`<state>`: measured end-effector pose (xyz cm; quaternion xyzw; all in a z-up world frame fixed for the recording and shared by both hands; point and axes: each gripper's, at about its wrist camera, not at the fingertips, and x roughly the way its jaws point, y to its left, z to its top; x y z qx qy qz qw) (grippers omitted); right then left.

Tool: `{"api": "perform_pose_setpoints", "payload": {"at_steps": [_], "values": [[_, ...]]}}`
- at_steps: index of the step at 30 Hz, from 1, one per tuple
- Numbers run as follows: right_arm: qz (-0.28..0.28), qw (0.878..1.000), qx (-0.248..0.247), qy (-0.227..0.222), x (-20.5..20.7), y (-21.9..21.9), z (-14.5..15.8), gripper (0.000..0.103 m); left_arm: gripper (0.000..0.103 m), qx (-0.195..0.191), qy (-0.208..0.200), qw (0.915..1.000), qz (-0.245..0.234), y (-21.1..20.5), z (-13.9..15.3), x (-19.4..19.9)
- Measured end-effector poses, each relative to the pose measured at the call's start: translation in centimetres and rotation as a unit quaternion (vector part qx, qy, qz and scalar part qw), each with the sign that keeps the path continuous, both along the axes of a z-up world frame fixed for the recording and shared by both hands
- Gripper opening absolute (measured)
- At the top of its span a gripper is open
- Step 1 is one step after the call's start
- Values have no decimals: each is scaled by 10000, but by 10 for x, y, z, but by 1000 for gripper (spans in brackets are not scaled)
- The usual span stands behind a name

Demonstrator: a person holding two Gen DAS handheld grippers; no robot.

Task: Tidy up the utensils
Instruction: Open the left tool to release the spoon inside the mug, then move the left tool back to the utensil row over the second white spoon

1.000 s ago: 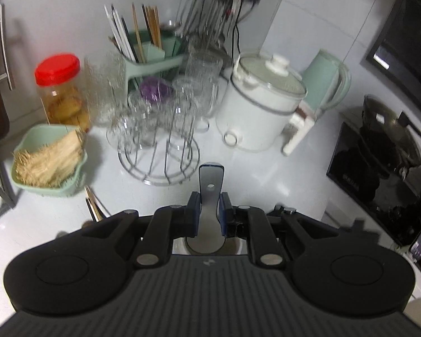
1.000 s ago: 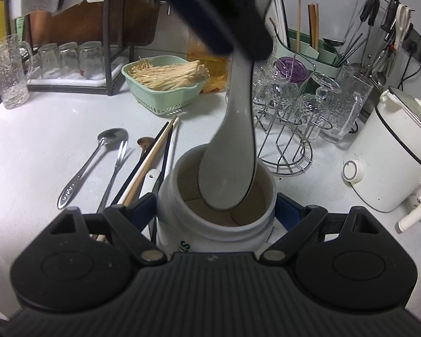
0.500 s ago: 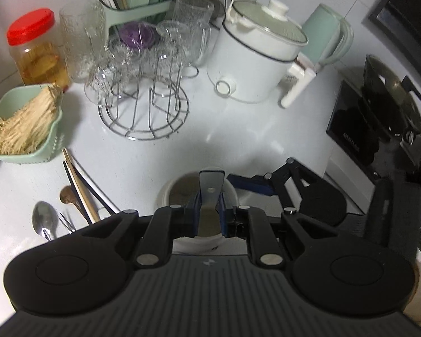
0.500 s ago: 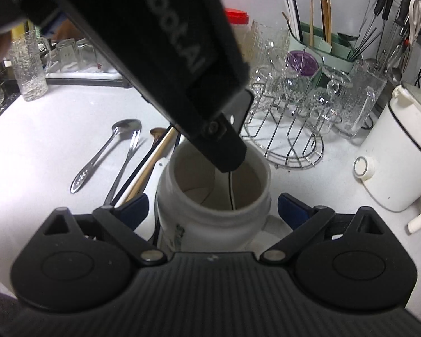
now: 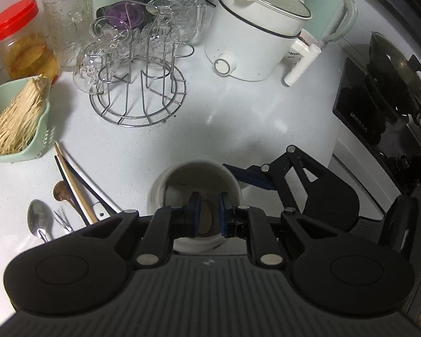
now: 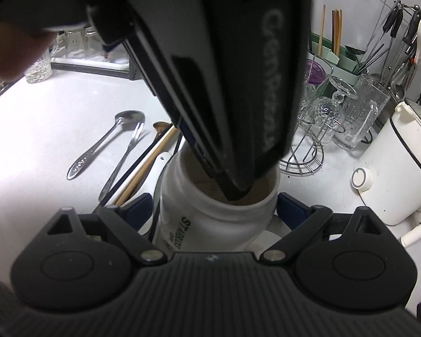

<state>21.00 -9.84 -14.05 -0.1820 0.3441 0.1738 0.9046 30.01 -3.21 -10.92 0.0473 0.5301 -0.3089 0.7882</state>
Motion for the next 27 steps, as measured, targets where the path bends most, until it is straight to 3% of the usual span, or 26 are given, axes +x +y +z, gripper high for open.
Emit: {"api": "perform_pose_setpoints", "payload": {"at_steps": [9,19,23,27], "values": [[-9,10000,31,30,1,1,1,92,17,-91,-145,9998,-39,0,7,0],[-138,9999,46,-11,4,2,-1,92,18,-421,-470,9976,300,20,37,-5],[-256,9996,57,-36,6,-1,-2,92,34,-582,-787,9938,527,33,50,-13],[-398,9992,67,-23,9,-7,-1,92,34,-673,-913,9911,700,43,58,-20]]}}
